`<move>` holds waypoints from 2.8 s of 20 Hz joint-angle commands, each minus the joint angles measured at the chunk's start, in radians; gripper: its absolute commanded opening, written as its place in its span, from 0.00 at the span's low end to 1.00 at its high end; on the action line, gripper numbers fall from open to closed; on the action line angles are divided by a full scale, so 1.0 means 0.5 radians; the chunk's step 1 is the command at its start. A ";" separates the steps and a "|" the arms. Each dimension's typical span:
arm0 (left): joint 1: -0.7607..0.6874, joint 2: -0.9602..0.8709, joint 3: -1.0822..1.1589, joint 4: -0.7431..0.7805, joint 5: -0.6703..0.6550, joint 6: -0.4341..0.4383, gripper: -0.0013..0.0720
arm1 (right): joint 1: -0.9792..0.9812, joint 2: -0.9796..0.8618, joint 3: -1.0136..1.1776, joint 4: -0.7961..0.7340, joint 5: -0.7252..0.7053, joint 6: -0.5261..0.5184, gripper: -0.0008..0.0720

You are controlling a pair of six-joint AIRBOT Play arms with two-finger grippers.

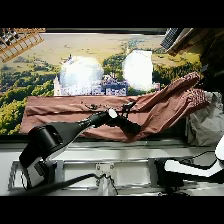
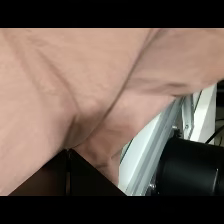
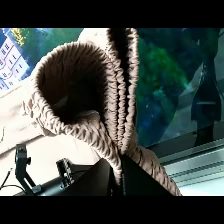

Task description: Fold the clothes and pants, and hang the long-sleeved shirts on hangers.

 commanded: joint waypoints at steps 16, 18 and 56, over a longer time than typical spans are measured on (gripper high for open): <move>1.375 0.907 -0.003 0.156 -1.042 0.085 0.03 | 0.745 0.072 0.008 -0.018 -0.071 0.511 0.05; 1.559 1.078 -0.003 0.176 -1.127 0.030 0.03 | 1.054 0.069 0.007 -0.036 -0.217 0.720 0.05; 2.069 2.097 -0.768 1.534 -0.693 -0.734 0.03 | 1.264 0.198 -1.254 -0.375 -1.088 0.047 0.56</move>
